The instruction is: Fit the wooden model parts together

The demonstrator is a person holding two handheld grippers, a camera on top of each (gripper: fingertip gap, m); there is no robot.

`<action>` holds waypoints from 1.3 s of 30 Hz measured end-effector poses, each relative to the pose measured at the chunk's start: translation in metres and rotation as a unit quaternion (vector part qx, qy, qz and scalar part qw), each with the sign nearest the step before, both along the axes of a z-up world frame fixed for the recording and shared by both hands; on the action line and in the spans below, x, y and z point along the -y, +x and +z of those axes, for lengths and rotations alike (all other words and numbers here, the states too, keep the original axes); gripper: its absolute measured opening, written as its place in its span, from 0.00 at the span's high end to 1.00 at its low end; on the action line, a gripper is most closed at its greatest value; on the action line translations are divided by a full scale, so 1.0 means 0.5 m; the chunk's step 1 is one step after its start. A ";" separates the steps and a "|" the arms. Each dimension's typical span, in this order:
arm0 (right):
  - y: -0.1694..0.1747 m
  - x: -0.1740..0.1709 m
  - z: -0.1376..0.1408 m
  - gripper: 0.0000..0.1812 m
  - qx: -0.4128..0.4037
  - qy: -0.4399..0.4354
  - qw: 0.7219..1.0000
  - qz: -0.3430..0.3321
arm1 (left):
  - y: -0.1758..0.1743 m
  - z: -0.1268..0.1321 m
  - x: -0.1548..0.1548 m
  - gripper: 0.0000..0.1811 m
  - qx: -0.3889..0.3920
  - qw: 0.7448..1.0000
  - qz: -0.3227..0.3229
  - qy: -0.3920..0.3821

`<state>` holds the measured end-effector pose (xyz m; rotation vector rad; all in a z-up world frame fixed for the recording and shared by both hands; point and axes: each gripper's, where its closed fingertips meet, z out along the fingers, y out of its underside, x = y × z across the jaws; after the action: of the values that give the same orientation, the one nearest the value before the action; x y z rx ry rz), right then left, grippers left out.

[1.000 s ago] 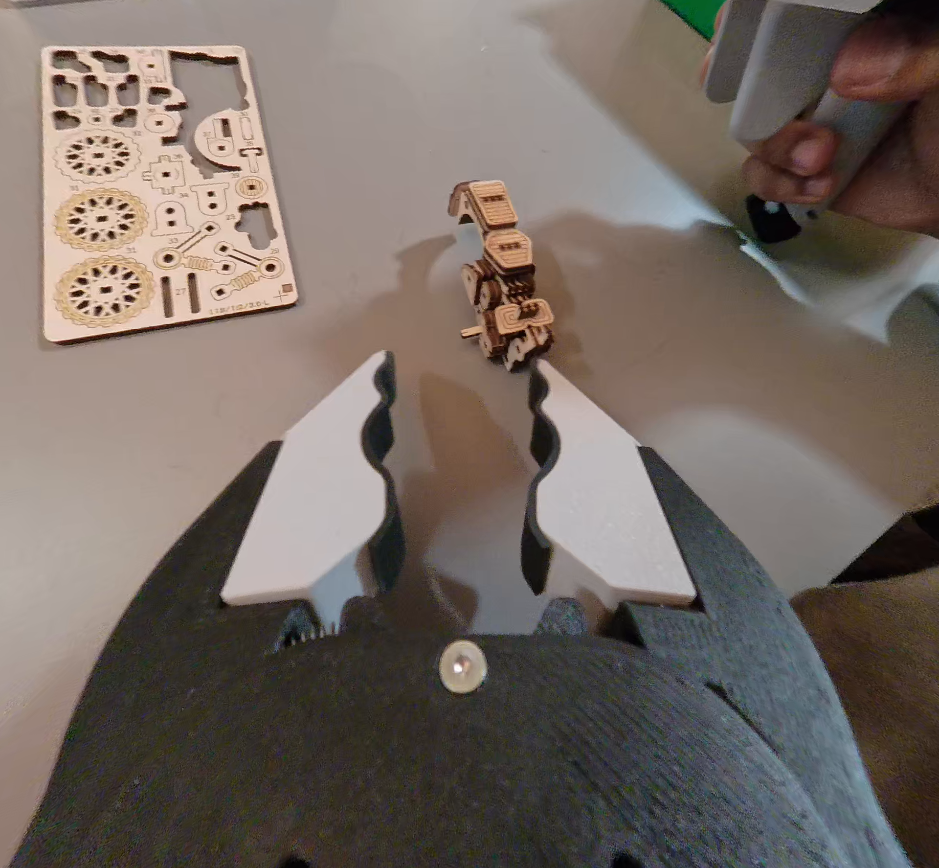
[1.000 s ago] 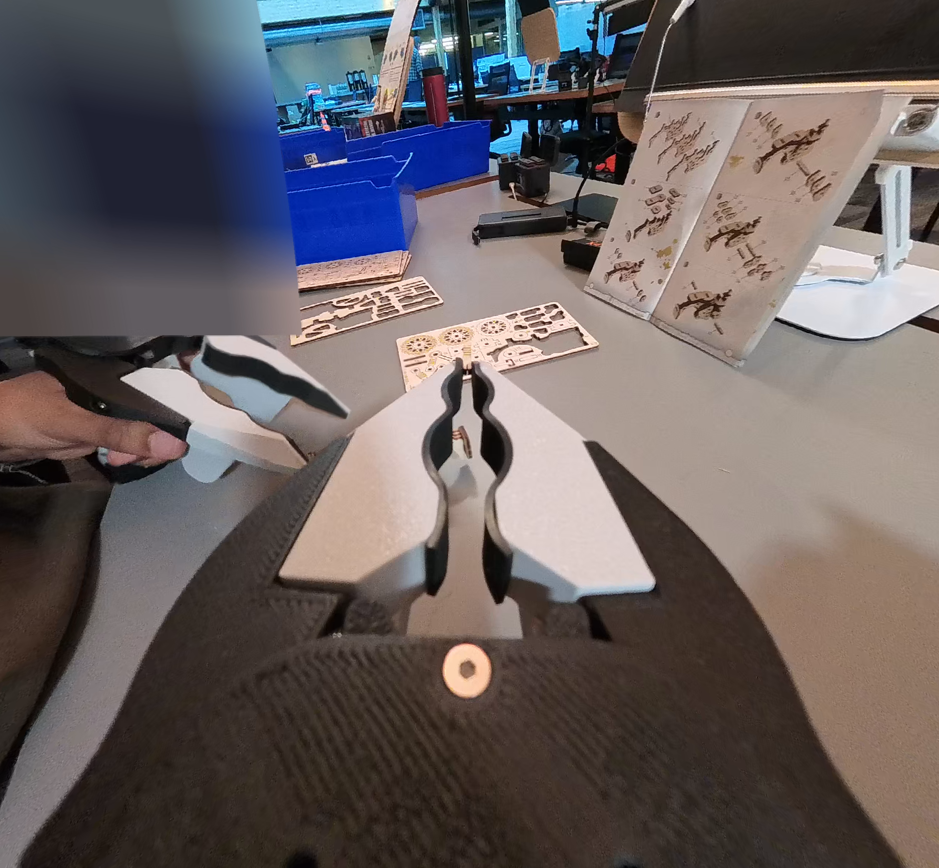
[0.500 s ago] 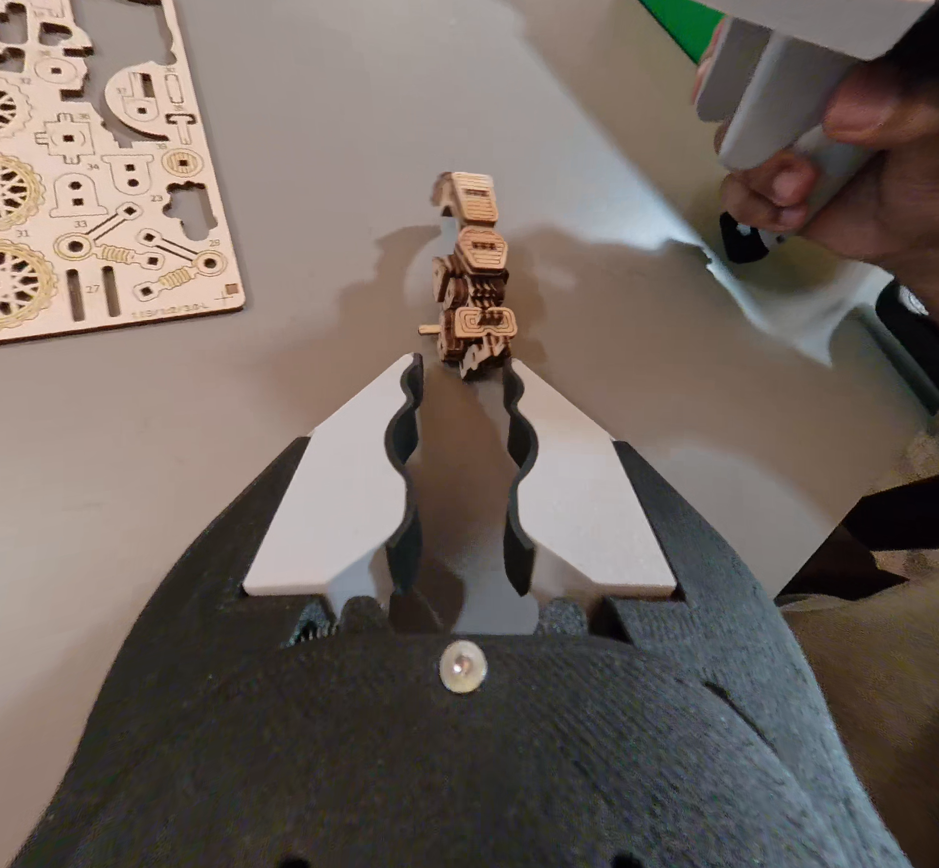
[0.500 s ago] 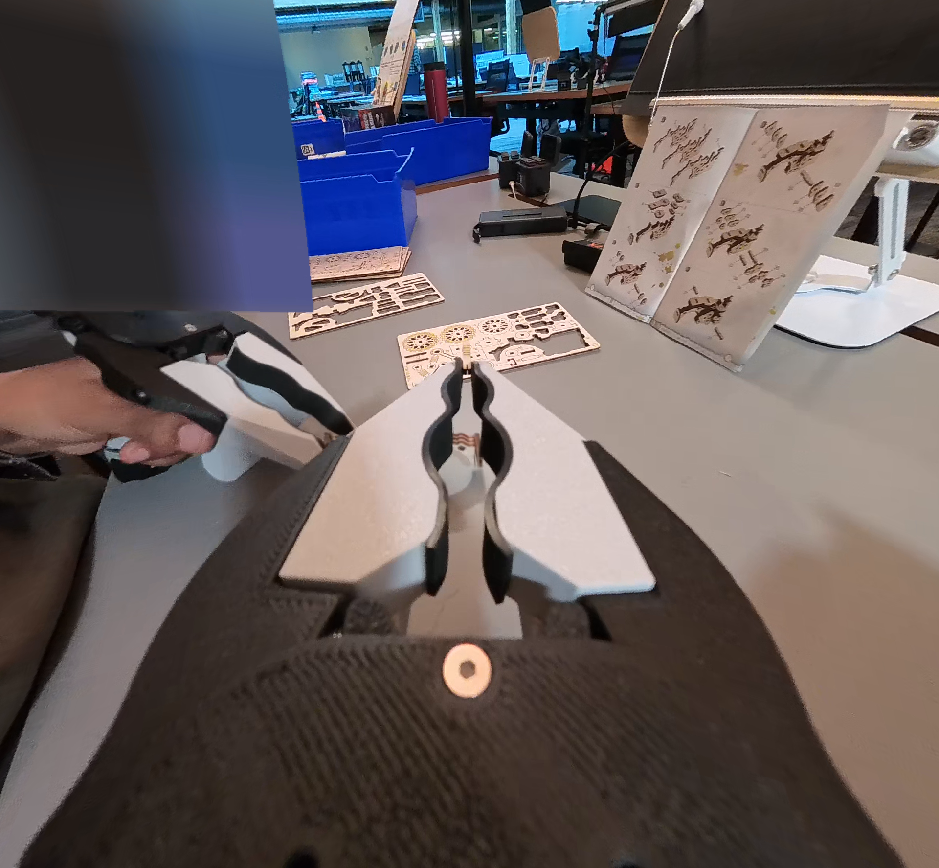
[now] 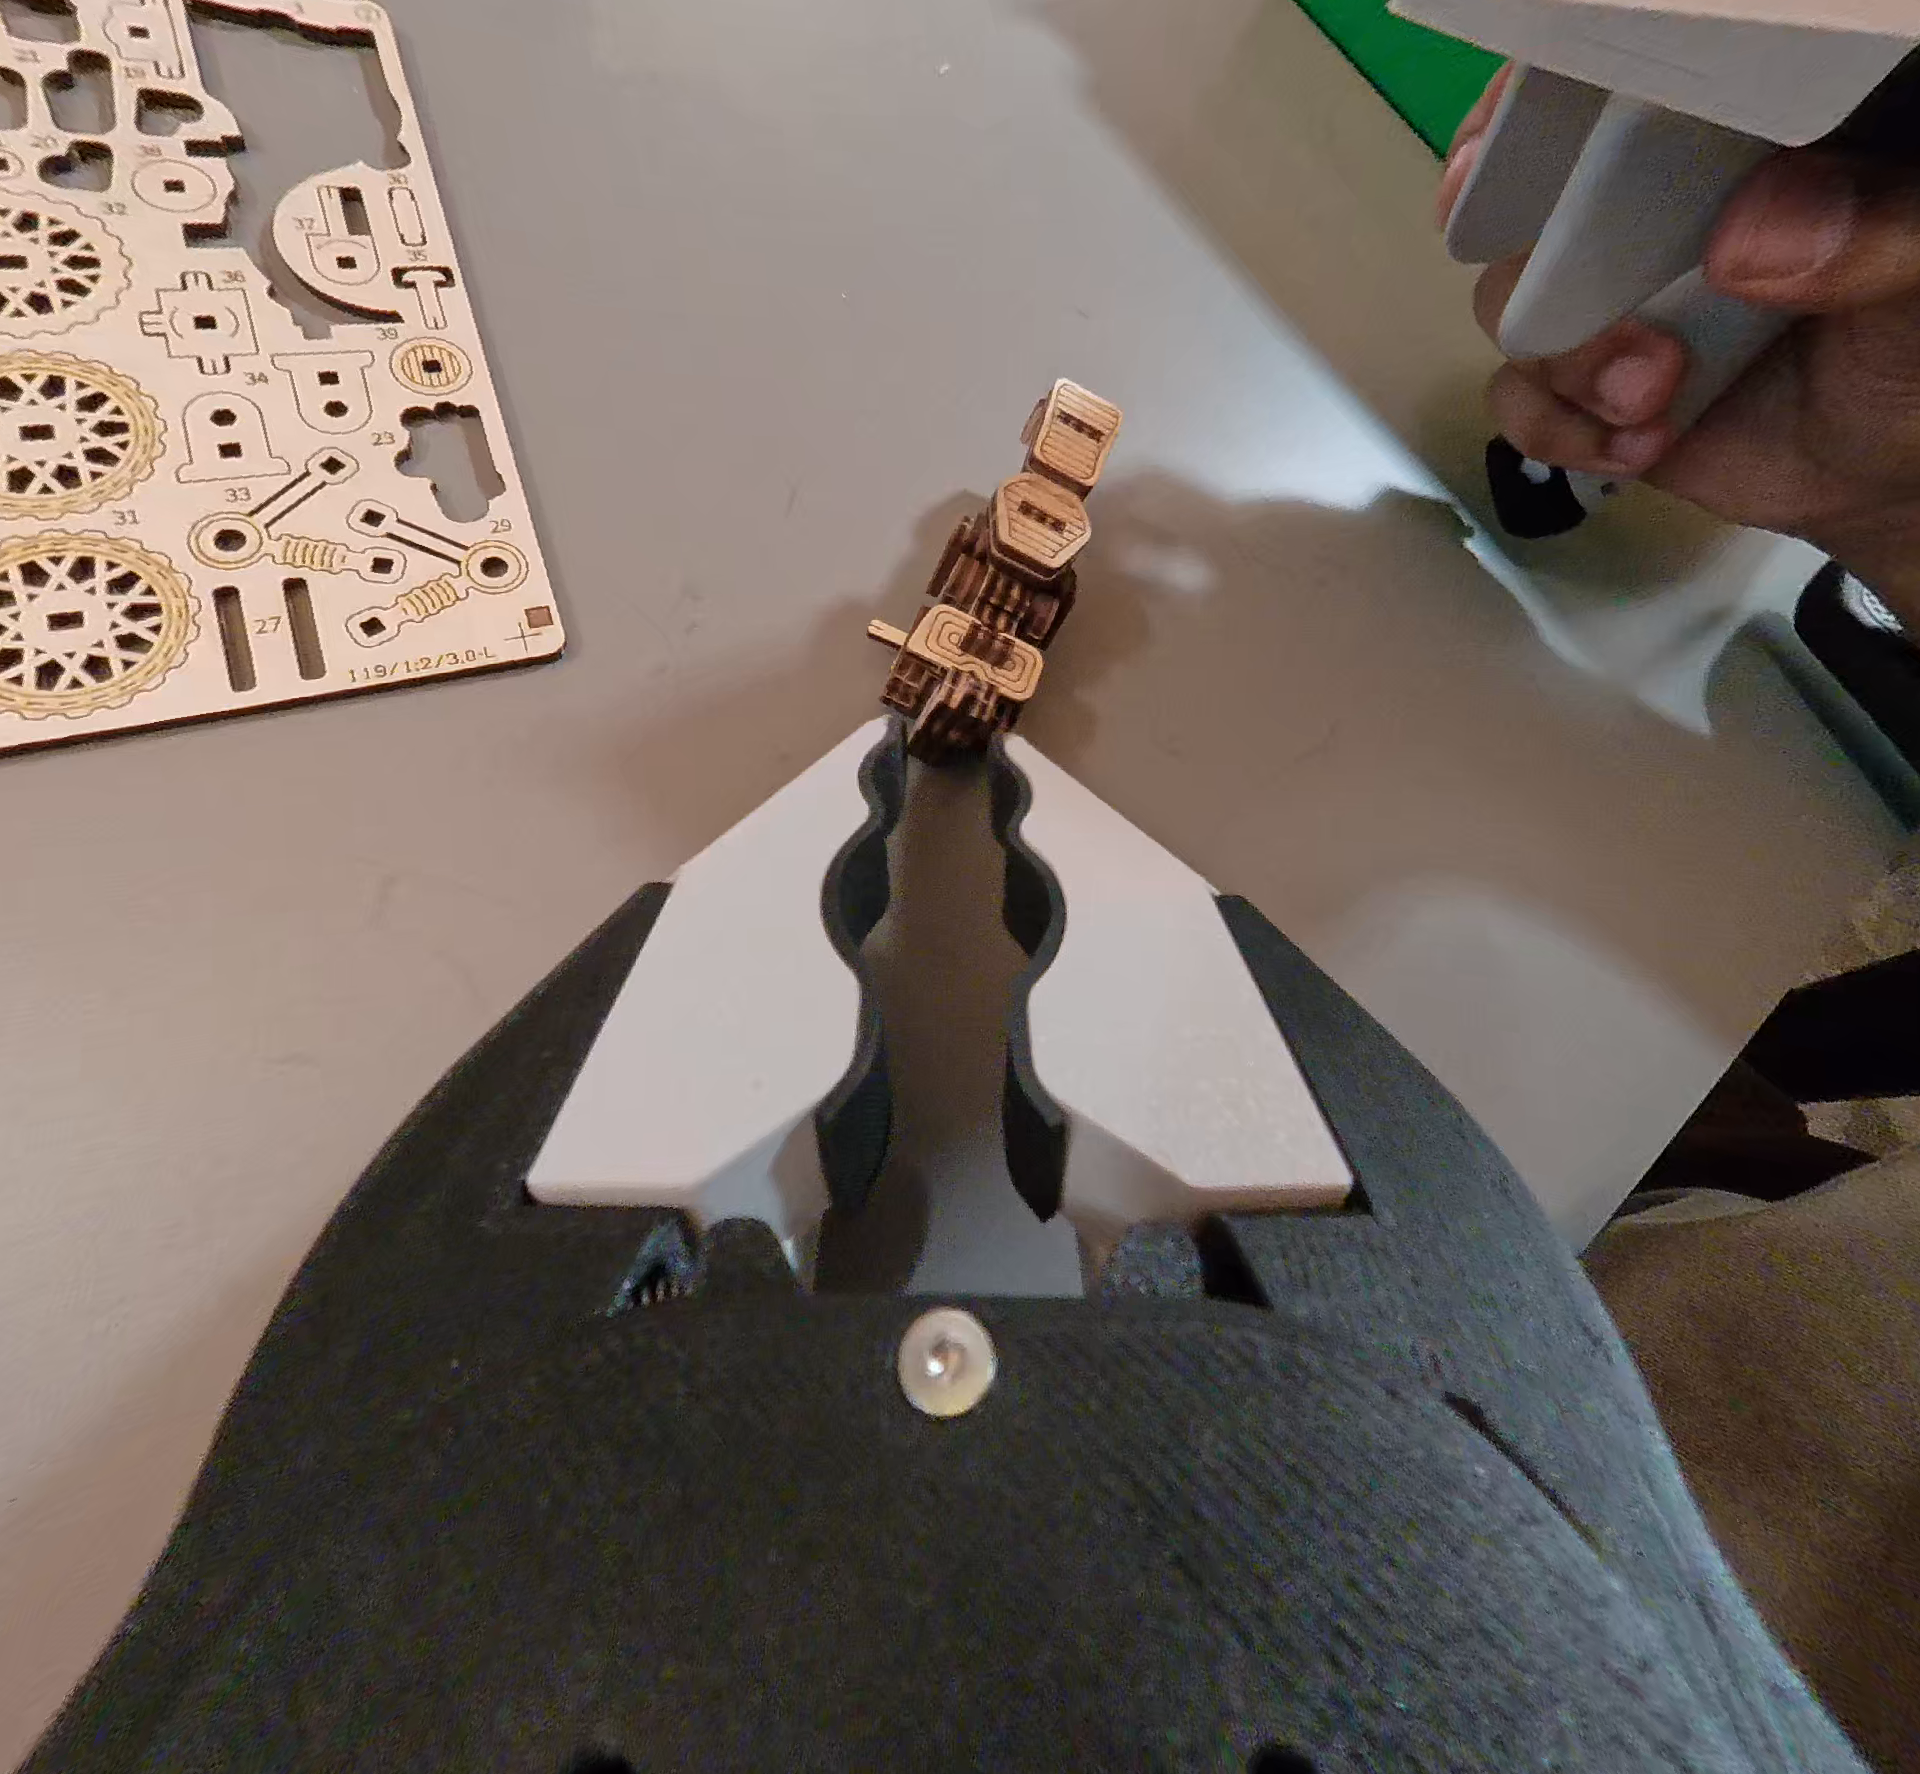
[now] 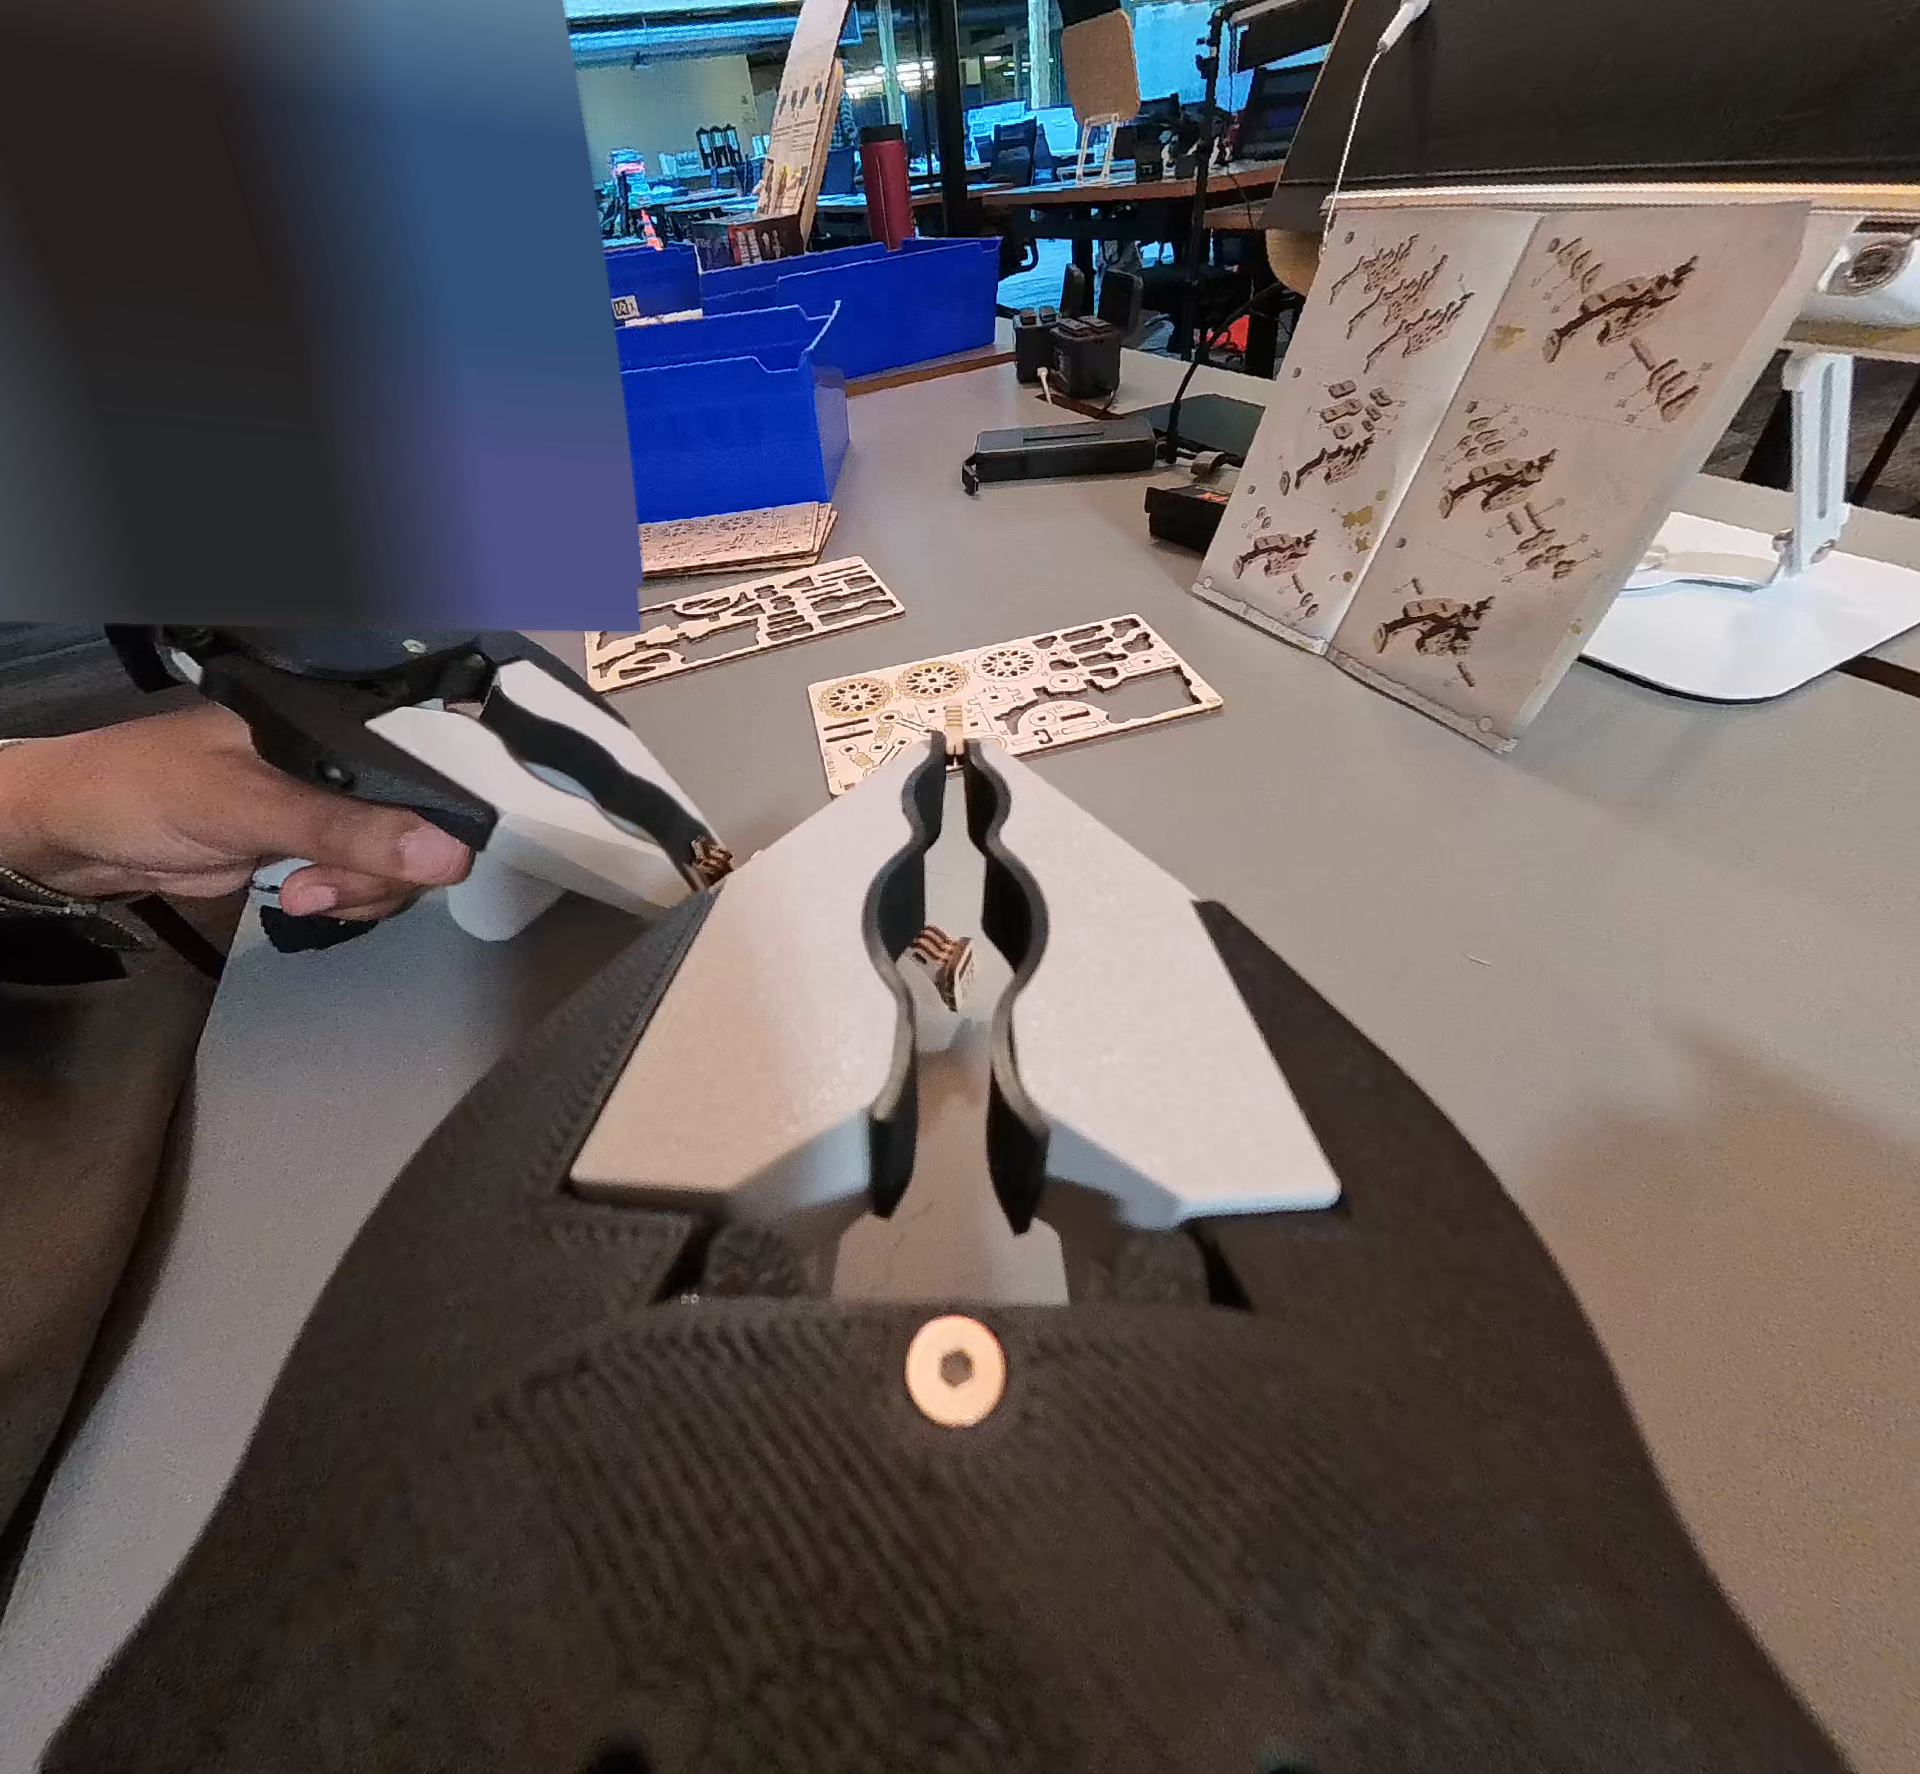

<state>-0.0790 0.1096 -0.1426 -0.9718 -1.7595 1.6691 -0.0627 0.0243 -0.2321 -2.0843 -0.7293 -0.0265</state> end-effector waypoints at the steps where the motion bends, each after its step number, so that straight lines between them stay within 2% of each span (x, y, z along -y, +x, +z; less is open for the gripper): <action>1: 0.000 0.000 0.000 0.99 0.000 0.000 1.000 0.000 | 0.002 0.002 -0.001 0.91 -0.003 1.000 -0.004 0.002; 9: 0.000 0.001 -0.001 0.99 0.000 0.001 1.000 0.001 | 0.001 0.014 -0.003 0.86 -0.039 0.999 -0.020 0.004; 25: 0.000 0.000 -0.001 0.99 0.001 0.001 1.000 0.000 | -0.007 -0.002 -0.006 0.94 -0.058 0.997 -0.044 -0.036; 33: -0.002 -0.003 -0.001 0.99 0.000 -0.001 1.000 -0.002 | -0.016 0.008 -0.009 0.96 -0.116 0.990 -0.068 -0.045; 36: -0.002 -0.003 0.002 1.00 -0.001 -0.002 1.000 -0.003 | -0.027 0.020 -0.013 0.96 -0.079 0.995 -0.058 -0.005; 39: -0.003 -0.003 0.004 1.00 -0.002 0.001 1.000 -0.007 | -0.048 0.034 -0.016 0.97 0.029 0.996 -0.032 0.077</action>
<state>-0.0803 0.1108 -0.1409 -0.9775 -1.7481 1.6590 -0.0867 0.0321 -0.2148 -1.9661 -0.6731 -0.1746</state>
